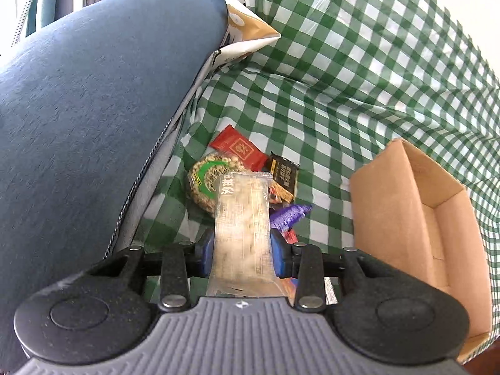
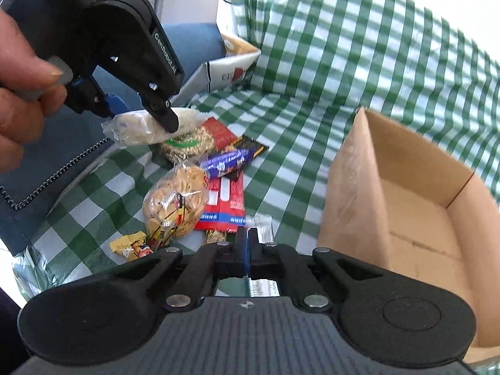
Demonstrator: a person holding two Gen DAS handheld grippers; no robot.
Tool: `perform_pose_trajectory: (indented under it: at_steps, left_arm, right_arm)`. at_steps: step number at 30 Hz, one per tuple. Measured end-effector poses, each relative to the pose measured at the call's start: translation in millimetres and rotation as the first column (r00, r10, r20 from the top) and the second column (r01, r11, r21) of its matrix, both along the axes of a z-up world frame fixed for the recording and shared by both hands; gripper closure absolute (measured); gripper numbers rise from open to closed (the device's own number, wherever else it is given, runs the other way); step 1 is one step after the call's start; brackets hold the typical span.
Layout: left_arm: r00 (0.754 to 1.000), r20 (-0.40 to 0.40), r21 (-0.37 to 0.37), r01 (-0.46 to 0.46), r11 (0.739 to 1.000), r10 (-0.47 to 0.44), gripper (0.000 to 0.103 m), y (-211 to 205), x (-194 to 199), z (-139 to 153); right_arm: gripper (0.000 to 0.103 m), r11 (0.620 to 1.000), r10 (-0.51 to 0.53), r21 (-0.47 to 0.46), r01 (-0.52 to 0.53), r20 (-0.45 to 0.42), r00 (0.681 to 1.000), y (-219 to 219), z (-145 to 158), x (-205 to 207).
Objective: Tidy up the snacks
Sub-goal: 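Lift both held bars up off the snack pile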
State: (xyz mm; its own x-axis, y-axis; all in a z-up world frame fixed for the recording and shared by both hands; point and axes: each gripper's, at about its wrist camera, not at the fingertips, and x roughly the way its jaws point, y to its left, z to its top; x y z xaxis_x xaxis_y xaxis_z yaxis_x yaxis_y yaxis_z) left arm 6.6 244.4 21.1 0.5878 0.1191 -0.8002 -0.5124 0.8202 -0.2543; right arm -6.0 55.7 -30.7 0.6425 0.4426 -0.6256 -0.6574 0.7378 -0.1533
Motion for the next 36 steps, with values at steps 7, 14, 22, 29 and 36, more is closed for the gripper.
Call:
perform_pose_trajectory:
  at_steps: [7, 14, 22, 29, 36]
  left_arm:
    - [0.992, -0.125, -0.033, 0.024, 0.999, -0.028, 0.063, -0.9, -3.5, -15.0]
    - [0.990, -0.137, -0.031, 0.033, 0.999, -0.037, 0.063, 2.1, -3.6, -19.0]
    - [0.991, -0.127, -0.033, 0.040, 0.999, -0.044, 0.063, 1.9, 0.4, -19.2]
    - [0.993, -0.110, -0.034, 0.040, 0.999, -0.044, 0.063, 0.5, 1.2, -18.4]
    - [0.993, -0.106, -0.032, 0.047, 0.998, -0.050, 0.063, -1.2, 1.3, -18.5]
  right_arm:
    - [0.100, 0.997, -0.007, -0.072, 0.002, -0.066, 0.998, -3.4, -19.2, -0.4]
    - [0.074, 0.980, -0.037, -0.193, 0.040, 0.021, 0.999, 20.7, -39.2, 10.6]
    - [0.083, 0.948, -0.091, -0.306, 0.090, 0.010, 0.996, 38.0, -63.3, 28.8]
    - [0.101, 0.982, -0.093, -0.168, 0.087, -0.031, 0.995, 28.2, -43.8, 28.3]
    - [0.101, 0.997, -0.049, -0.068, 0.042, -0.105, 0.993, 22.1, -27.5, 11.6]
